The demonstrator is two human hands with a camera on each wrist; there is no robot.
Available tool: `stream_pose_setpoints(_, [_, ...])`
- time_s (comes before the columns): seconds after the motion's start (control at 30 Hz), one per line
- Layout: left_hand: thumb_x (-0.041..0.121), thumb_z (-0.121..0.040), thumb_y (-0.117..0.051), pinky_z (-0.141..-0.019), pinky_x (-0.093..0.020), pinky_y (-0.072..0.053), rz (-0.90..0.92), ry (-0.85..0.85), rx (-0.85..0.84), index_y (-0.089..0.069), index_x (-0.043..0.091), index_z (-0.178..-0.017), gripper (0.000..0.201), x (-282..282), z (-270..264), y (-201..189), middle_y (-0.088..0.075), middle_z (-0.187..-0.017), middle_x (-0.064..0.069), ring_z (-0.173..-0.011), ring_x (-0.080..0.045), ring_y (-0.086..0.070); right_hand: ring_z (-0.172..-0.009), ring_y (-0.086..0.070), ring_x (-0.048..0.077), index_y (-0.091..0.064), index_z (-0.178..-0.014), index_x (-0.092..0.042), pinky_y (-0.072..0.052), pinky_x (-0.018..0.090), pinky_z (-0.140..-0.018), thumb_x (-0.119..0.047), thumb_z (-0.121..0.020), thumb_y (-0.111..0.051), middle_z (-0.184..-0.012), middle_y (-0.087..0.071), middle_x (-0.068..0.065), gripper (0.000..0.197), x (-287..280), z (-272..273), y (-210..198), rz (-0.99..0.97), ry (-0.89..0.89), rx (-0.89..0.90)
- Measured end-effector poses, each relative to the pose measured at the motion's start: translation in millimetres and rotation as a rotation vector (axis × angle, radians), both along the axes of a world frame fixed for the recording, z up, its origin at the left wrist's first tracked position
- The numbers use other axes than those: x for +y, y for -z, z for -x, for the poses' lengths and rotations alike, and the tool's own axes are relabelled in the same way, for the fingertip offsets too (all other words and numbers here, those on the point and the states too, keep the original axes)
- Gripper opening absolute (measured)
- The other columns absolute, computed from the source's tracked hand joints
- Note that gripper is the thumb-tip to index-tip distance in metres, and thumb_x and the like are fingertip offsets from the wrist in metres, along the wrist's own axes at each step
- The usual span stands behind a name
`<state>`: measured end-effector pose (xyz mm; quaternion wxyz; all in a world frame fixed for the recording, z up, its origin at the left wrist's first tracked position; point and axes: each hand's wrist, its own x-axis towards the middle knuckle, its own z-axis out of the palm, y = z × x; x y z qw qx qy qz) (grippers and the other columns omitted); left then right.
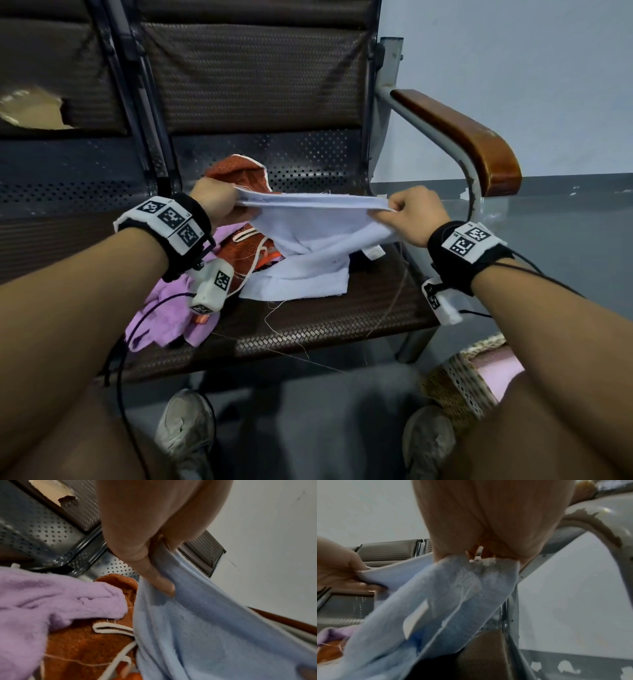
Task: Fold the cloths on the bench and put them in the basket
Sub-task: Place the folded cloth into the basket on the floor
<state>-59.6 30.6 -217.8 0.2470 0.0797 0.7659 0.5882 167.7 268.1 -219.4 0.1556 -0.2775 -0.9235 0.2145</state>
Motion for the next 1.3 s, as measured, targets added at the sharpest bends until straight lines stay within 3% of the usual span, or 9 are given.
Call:
stream_pose_setpoints(0.17, [0.014, -0.097, -0.047, -0.048, -0.027, -0.056, 0.127, 0.003, 0.152, -0.066, -0.004, -0.094, 0.026, -11, 6, 0, -0.069, -0.067, -0.017, -0.052, -0.023, -0.067, -0.072, -0.058, 0.02, -0.068, -0.072, -0.019, -0.044, 0.031, -0.068, -0.036, -0.091, -0.07, -0.07, -0.065, 0.001, 0.025, -4, -8, -1, -0.013, -0.107, -0.132])
stream_pose_setpoints(0.37, [0.027, -0.095, -0.038, -0.081, -0.031, -0.041, 0.143, 0.071, 0.512, -0.072, 0.014, -0.104, 0.038, -11, -3, -12, -0.068, -0.109, -0.011, -0.094, -0.021, -0.056, -0.091, -0.065, 0.022, -0.065, -0.121, -0.022, -0.049, 0.03, -0.084, -0.011, -0.094, -0.059, -0.096, -0.072, 0.0, 0.029, -7, -13, -15, 0.027, -0.105, -0.053])
stream_pose_setpoints(0.47, [0.032, -0.075, -0.053, -0.067, -0.031, -0.039, -0.141, 0.059, 0.287, -0.066, 0.022, -0.067, 0.018, -6, -16, -26, -0.06, -0.071, 0.002, -0.069, -0.015, -0.053, -0.096, -0.063, 0.033, -0.068, -0.092, -0.016, -0.048, 0.033, -0.08, -0.002, -0.09, -0.047, -0.093, -0.069, 0.011, 0.026, -10, -10, -29, -0.082, -0.069, -0.173])
stream_pose_setpoints(0.6, [0.019, -0.062, -0.054, -0.057, -0.027, -0.037, -0.228, 0.14, 0.313, -0.05, 0.02, -0.07, 0.009, -2, -23, -51, -0.05, -0.066, 0.006, -0.062, -0.012, -0.046, -0.076, -0.054, 0.031, -0.045, -0.061, -0.017, -0.036, 0.03, -0.067, 0.006, -0.082, -0.043, -0.069, -0.054, 0.008, 0.031, -12, -4, -60, -0.036, 0.048, -0.077])
stream_pose_setpoints(0.77, [0.008, -0.084, -0.068, -0.07, -0.026, -0.058, -0.304, 0.15, 0.422, -0.071, 0.016, -0.093, 0.012, -1, -18, -89, -0.076, -0.086, 0.006, -0.081, -0.011, -0.072, -0.057, -0.043, 0.017, -0.051, -0.058, -0.013, -0.031, 0.026, -0.051, 0.007, -0.083, -0.039, -0.058, -0.046, 0.001, 0.034, -9, 0, -119, 0.09, 0.029, 0.119])
stream_pose_setpoints(1.03, [0.045, -0.076, -0.077, -0.075, -0.048, -0.059, -0.183, 0.009, 0.529, -0.075, 0.009, -0.084, 0.037, -9, 5, -128, -0.073, -0.083, -0.006, -0.073, -0.016, -0.065, -0.037, -0.046, 0.007, -0.051, -0.051, -0.016, -0.035, 0.018, -0.039, -0.037, -0.093, -0.058, -0.046, -0.051, -0.009, 0.047, -13, 1, -167, 0.346, -0.012, 0.184])
stream_pose_setpoints(1.13, [0.046, -0.076, -0.076, -0.066, -0.034, -0.057, -0.202, -0.107, 0.467, -0.072, 0.008, -0.068, 0.039, 1, 3, -133, -0.072, -0.072, -0.003, -0.07, -0.02, -0.065, -0.025, -0.04, 0.009, -0.059, -0.072, -0.015, -0.027, 0.014, -0.03, -0.043, -0.09, -0.056, -0.037, -0.047, -0.006, 0.034, -15, 6, -172, 0.419, 0.058, 0.168])
stream_pose_setpoints(1.23, [0.038, -0.081, -0.073, -0.055, -0.022, -0.042, -0.267, -0.18, 0.334, -0.061, 0.011, -0.055, 0.039, 21, -13, -140, -0.054, -0.05, 0.006, -0.061, -0.019, -0.053, -0.048, -0.066, 0.021, -0.067, -0.091, -0.005, -0.053, 0.03, -0.045, -0.04, -0.08, -0.059, -0.059, -0.069, 0.005, 0.037, -24, 16, -176, 0.526, 0.142, 0.205])
stream_pose_setpoints(1.3, [0.035, -0.083, -0.07, -0.062, -0.029, -0.043, -0.363, -0.124, 0.237, -0.067, 0.004, -0.067, 0.035, 36, -33, -143, -0.056, -0.054, 0.0, -0.062, -0.02, -0.056, -0.09, -0.073, 0.037, -0.067, -0.109, 0.0, -0.06, 0.054, -0.083, -0.034, -0.082, -0.062, -0.099, -0.075, 0.019, 0.044, -33, 24, -174, 0.655, 0.152, 0.217])
